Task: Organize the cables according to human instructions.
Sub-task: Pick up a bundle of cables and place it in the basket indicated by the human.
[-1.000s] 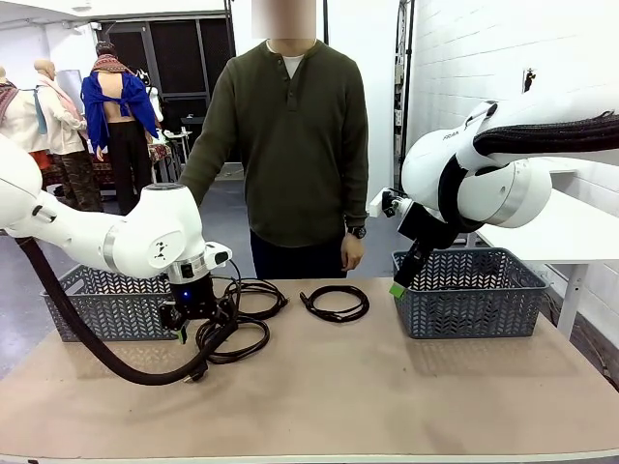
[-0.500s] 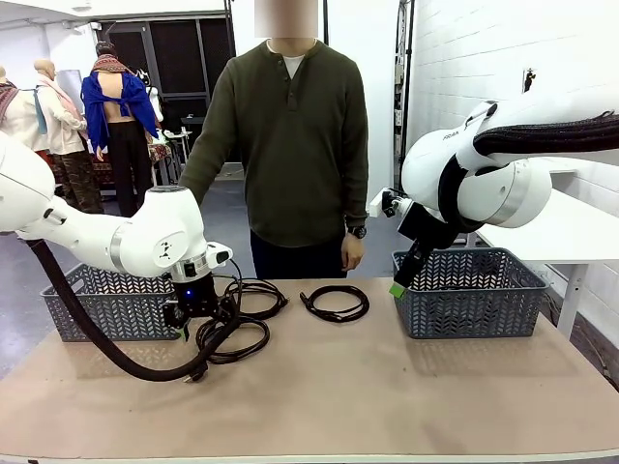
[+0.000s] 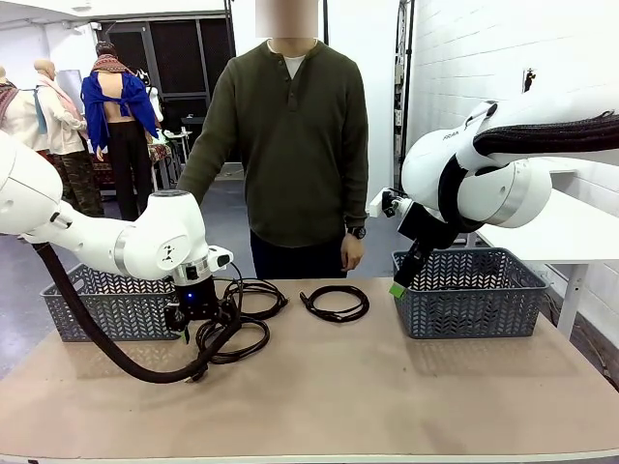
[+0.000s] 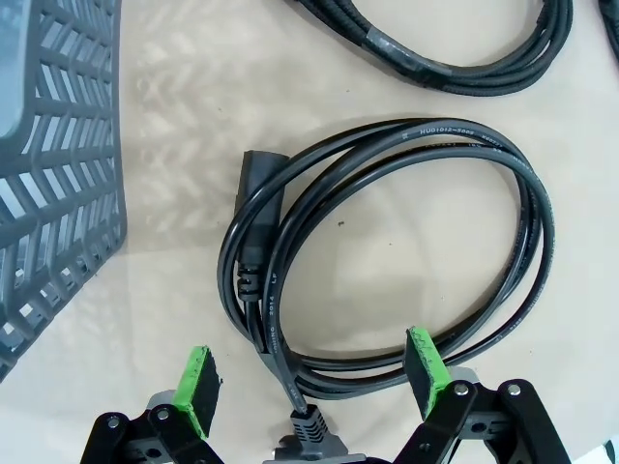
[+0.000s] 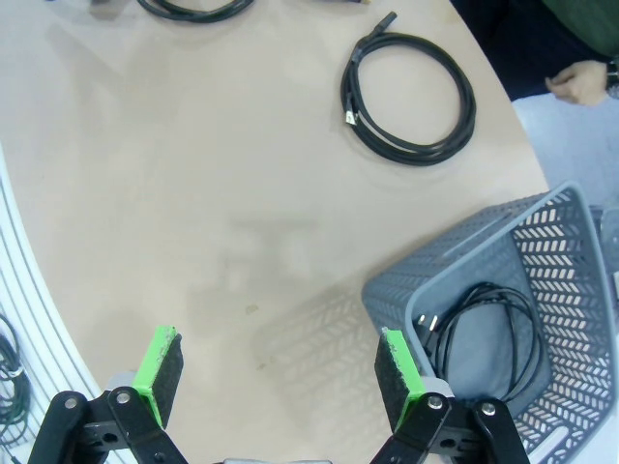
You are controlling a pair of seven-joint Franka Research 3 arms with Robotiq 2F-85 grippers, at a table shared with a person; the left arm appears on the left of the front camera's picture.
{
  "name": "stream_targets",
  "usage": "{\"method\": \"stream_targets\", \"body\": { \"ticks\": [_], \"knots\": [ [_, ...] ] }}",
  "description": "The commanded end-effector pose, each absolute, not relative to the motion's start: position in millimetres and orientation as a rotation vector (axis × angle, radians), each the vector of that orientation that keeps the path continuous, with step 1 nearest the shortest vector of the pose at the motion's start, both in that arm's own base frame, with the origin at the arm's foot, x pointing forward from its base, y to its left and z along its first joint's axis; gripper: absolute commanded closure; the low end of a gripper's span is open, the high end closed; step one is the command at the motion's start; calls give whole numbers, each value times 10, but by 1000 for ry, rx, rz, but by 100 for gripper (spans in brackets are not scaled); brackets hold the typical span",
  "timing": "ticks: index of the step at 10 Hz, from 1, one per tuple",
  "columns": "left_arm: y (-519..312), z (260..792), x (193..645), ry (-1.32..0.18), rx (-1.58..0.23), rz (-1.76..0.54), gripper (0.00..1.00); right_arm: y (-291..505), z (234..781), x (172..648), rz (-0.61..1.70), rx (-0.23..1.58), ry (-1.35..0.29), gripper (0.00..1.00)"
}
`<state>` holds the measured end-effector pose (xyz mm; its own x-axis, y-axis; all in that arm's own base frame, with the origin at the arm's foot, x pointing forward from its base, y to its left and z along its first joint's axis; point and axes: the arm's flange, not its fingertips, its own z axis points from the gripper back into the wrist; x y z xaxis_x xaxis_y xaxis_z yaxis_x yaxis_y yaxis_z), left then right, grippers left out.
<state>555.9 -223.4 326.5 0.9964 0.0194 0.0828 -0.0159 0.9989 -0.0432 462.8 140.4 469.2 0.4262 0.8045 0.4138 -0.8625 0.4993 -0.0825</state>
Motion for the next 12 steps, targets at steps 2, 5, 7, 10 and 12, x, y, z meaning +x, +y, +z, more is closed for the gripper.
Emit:
{"method": "stream_targets", "body": {
  "ticks": [2,5,7,10,12],
  "knots": [
    [-2270,3210,5636,-82,-25,51,0,1408,4685,4622,1043,150,-429,0],
    [-2256,3186,5659,-84,-20,46,44,1408,4685,4622,1043,150,-429,0],
    [-2253,3205,5660,-89,-23,51,84,1408,4685,4622,1043,150,-429,0],
    [-2245,3201,5632,-96,-16,52,100,1408,4685,4622,1043,150,-429,0],
    [-2236,3184,5626,-93,-17,56,100,1408,4685,4622,1043,150,-429,0]
  ]
}}
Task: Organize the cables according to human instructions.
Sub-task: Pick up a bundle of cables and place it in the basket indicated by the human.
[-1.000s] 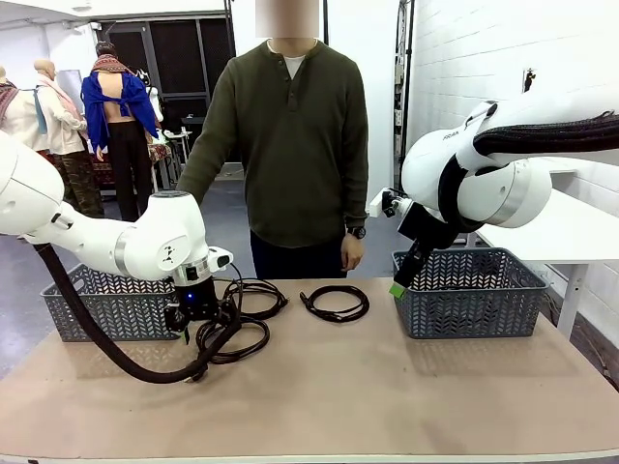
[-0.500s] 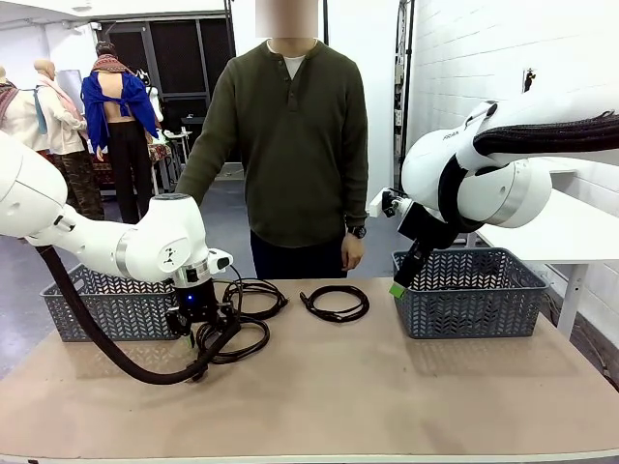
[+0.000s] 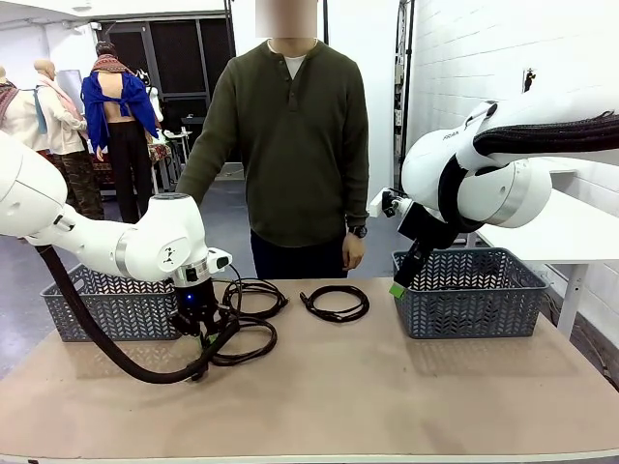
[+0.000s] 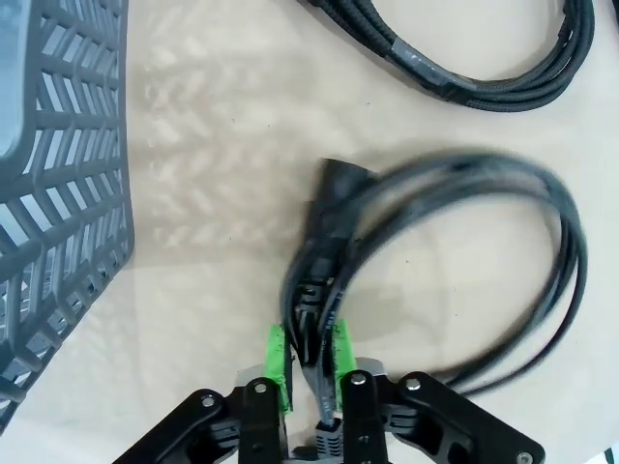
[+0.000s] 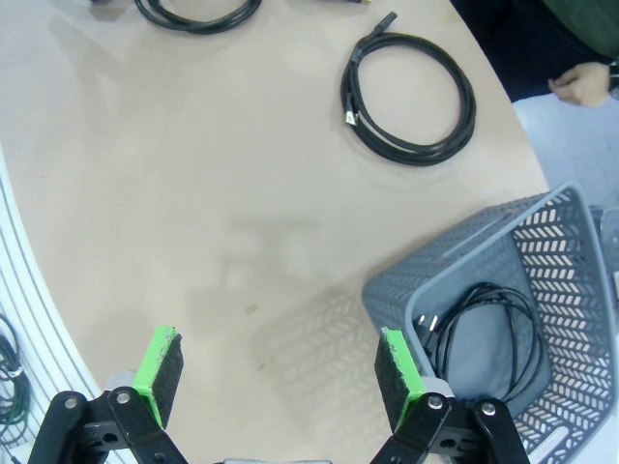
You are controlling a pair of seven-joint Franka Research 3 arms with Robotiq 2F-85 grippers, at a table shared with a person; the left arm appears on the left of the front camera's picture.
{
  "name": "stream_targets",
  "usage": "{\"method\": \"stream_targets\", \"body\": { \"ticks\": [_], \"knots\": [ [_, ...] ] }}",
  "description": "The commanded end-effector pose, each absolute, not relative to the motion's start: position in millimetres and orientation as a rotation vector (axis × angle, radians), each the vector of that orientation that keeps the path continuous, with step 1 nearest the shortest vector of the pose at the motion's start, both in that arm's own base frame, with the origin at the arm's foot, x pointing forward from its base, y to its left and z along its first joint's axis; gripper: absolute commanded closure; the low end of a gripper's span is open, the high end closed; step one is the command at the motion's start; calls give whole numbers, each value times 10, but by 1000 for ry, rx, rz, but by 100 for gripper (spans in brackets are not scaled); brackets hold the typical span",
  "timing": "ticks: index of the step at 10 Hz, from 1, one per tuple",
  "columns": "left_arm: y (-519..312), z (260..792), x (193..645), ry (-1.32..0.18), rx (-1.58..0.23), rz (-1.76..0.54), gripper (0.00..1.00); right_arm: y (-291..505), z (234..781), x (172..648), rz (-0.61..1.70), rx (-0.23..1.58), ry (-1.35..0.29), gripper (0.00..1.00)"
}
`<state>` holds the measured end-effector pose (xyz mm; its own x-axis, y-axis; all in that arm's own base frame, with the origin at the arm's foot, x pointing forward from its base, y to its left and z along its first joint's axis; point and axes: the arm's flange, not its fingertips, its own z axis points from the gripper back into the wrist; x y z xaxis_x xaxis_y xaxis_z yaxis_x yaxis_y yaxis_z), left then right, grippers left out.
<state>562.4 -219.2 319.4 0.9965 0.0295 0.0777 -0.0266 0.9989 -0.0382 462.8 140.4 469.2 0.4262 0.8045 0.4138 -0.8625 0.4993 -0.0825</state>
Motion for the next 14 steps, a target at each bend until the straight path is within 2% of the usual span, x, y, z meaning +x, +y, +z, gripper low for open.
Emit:
{"method": "stream_targets", "body": {
  "ticks": [1,5,9,14],
  "knots": [
    [-2235,3171,5623,-92,-16,56,100,1408,4685,4622,1043,150,-429,0],
    [-2314,3266,5530,-145,8,66,100,1408,4685,4622,1043,150,-429,0],
    [-2503,3836,5359,-107,-27,38,100,1408,4685,4622,1043,150,-429,0],
    [-2357,4727,5511,-62,7,-27,100,1408,4685,4622,1043,150,-429,0]
  ]
}}
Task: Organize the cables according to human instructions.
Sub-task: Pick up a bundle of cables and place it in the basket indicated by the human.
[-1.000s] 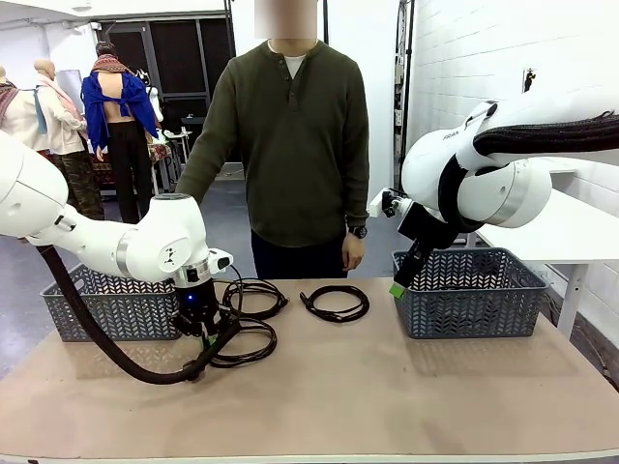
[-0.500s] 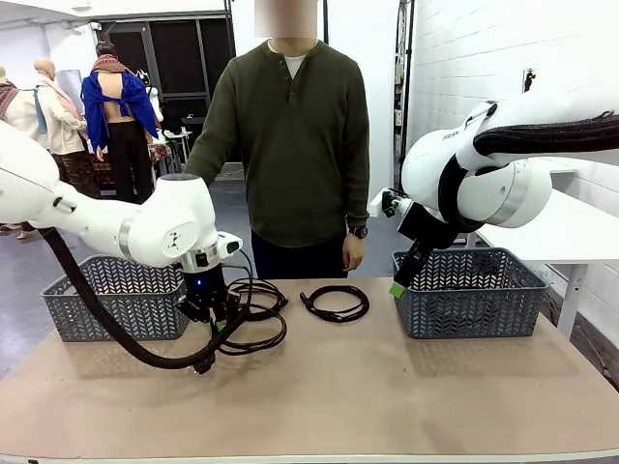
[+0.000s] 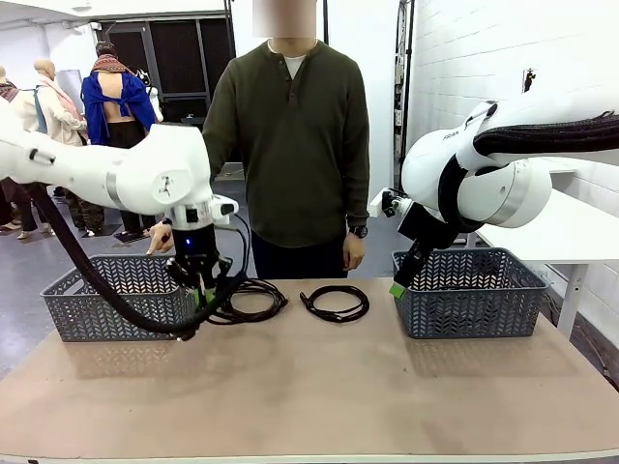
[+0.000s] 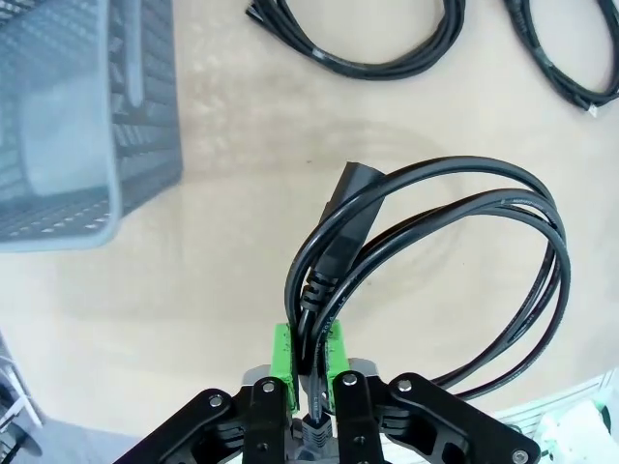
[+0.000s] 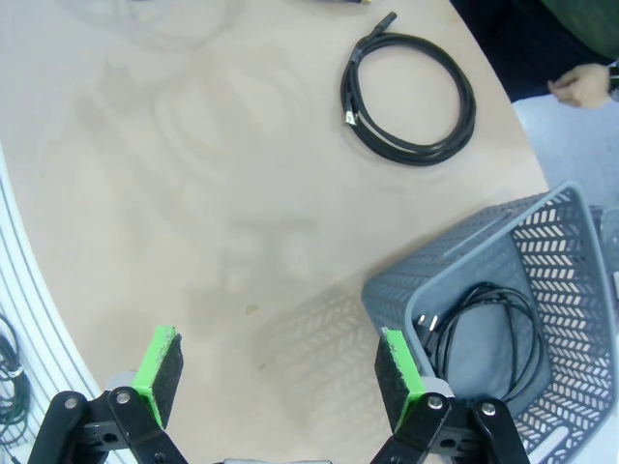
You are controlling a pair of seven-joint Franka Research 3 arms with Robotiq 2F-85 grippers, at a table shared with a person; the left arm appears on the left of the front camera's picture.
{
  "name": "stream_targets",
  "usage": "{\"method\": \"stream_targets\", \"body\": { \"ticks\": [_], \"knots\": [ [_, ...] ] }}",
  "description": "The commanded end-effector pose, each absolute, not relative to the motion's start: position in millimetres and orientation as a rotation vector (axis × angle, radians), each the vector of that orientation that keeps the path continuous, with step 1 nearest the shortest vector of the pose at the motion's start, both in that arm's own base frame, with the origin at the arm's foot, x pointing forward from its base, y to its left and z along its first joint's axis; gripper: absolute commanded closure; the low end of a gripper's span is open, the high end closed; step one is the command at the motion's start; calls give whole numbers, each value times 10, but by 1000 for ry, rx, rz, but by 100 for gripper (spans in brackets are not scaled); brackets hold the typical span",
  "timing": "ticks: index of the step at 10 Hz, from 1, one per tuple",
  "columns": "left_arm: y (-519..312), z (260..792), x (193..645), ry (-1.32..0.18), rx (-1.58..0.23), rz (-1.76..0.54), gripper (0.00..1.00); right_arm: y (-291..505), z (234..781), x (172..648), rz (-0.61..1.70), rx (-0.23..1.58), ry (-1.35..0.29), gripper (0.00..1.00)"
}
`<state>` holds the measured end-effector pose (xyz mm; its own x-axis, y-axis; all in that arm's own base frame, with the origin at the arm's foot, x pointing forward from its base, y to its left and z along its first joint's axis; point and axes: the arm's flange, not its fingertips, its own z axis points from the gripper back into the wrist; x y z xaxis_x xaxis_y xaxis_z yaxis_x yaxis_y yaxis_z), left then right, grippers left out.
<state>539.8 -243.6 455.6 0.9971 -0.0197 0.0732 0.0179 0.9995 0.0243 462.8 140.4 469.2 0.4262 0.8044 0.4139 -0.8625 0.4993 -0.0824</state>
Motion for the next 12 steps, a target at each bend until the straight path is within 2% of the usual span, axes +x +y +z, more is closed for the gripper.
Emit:
{"method": "stream_targets", "body": {
  "ticks": [1,6,12],
  "knots": [
    [-2265,4882,5560,-73,-2,-22,100,1408,4685,4622,1043,150,-429,0],
    [-1825,5106,5755,-35,4,-46,100,1408,4685,4622,1043,150,-429,0],
    [-1923,5086,5683,-69,3,-8,100,1408,4685,4622,1043,150,-429,0]
  ]
}}
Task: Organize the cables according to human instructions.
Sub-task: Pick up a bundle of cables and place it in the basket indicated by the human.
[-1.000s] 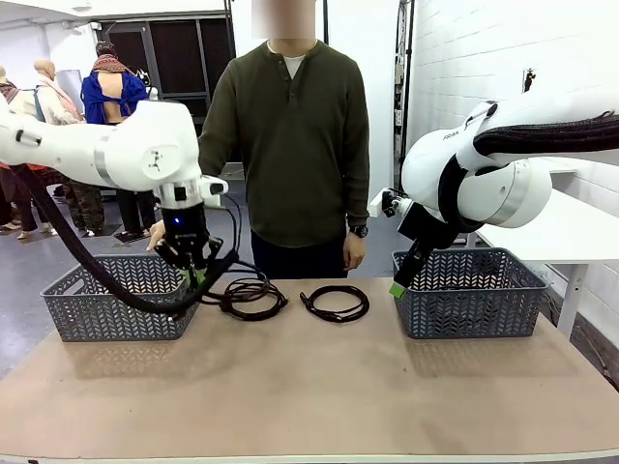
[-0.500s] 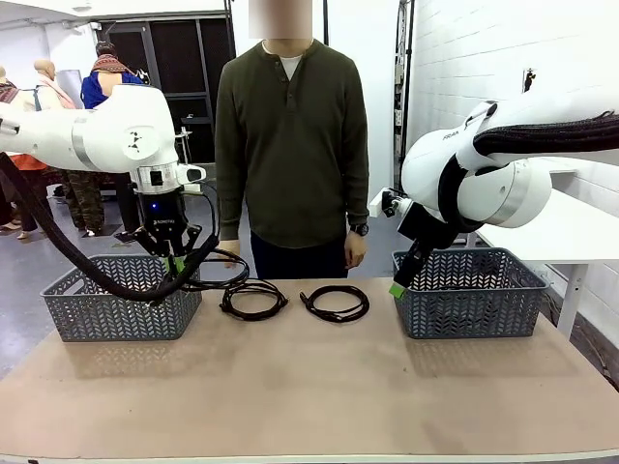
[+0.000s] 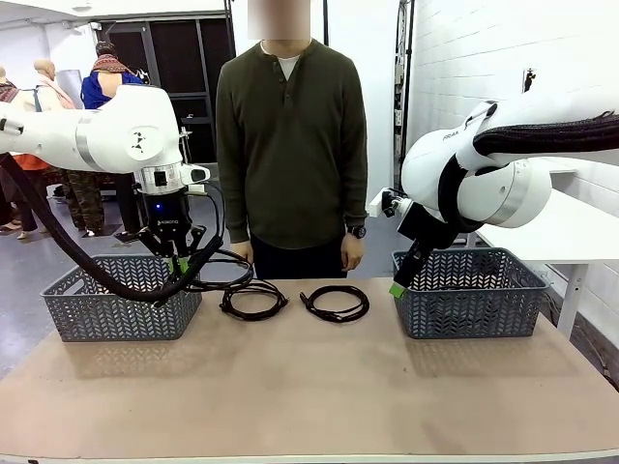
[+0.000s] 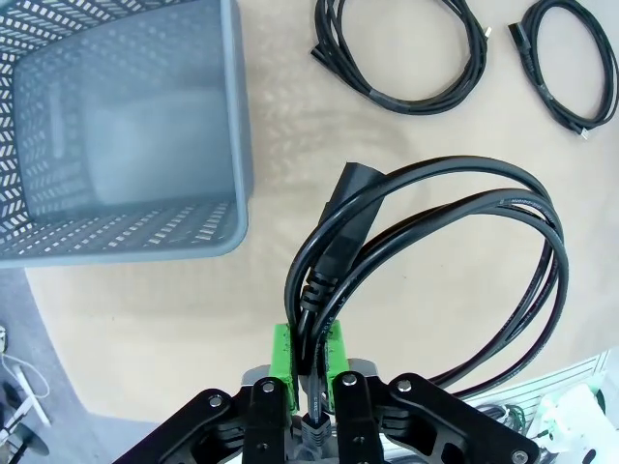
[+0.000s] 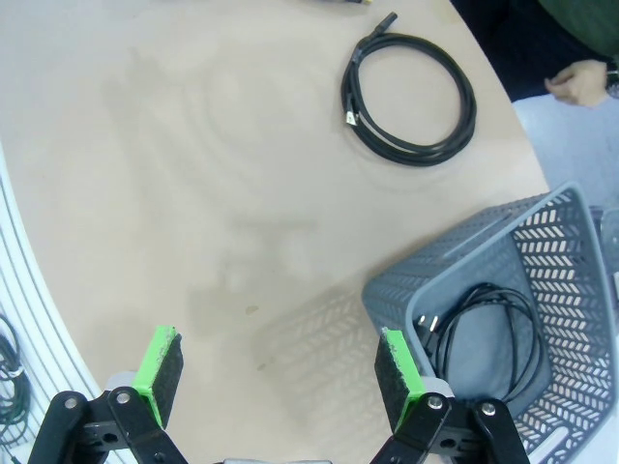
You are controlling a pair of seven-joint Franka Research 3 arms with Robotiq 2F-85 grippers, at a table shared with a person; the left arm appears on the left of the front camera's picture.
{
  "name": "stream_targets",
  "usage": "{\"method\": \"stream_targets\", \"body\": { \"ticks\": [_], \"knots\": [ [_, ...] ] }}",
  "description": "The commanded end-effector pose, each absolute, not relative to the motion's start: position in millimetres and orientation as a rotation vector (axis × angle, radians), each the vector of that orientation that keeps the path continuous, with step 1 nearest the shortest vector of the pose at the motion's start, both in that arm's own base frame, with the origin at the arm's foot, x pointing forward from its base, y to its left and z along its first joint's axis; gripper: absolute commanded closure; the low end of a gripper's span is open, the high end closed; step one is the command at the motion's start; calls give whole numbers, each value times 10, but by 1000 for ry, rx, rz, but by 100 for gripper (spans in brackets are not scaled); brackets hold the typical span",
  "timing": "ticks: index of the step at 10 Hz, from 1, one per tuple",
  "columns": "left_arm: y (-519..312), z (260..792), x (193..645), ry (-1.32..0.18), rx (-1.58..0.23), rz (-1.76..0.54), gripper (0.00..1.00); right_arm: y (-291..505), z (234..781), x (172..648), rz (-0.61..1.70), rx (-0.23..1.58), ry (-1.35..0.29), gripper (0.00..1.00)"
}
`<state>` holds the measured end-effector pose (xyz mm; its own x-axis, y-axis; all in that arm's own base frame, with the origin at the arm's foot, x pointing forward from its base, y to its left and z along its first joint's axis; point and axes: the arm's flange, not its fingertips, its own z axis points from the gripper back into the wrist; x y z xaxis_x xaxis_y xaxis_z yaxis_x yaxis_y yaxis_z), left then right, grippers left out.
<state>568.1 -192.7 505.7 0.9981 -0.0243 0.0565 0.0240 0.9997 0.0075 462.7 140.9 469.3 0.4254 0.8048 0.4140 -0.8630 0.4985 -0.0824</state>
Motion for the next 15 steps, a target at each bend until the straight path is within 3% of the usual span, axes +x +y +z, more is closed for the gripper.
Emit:
{"method": "stream_targets", "body": {
  "ticks": [1,6,15],
  "knots": [
    [-1923,5086,5683,-69,3,-8,100,1408,4685,4622,1043,150,-429,0],
    [-1704,5303,5843,-57,7,-40,100,1408,4685,4622,1043,150,-429,0],
    [-576,5565,6738,-100,17,-9,100,1408,4685,4622,1043,150,-429,0]
  ]
}}
